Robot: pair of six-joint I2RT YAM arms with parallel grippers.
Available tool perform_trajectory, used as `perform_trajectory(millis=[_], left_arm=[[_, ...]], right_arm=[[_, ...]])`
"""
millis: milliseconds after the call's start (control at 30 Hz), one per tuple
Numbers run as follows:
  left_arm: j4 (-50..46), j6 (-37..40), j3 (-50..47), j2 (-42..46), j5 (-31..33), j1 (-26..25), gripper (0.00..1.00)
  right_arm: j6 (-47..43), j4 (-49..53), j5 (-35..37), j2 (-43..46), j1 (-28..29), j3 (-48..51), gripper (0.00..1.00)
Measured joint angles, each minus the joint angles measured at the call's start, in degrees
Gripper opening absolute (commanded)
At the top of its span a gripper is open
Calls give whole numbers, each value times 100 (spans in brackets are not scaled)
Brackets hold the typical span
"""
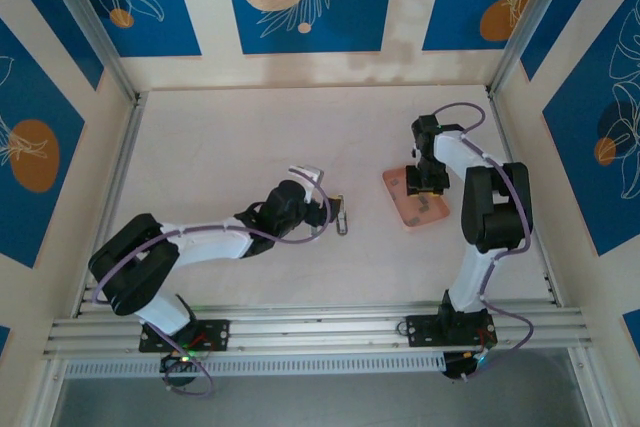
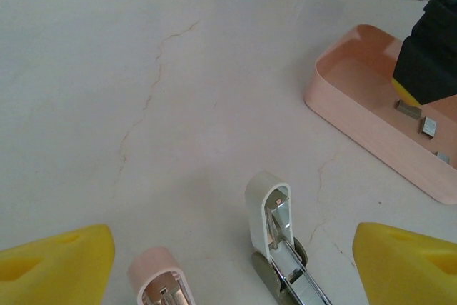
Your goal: Load the staples into the stapler
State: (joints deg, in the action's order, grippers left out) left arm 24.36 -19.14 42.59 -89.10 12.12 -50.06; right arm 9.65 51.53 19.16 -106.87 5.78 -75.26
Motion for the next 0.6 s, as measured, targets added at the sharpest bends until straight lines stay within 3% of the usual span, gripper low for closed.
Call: perform_trajectory(millis=[600], left_arm=[[20, 17, 55, -177, 0, -11, 87]], right_arm=[[2, 24, 382, -450, 214, -190, 40]])
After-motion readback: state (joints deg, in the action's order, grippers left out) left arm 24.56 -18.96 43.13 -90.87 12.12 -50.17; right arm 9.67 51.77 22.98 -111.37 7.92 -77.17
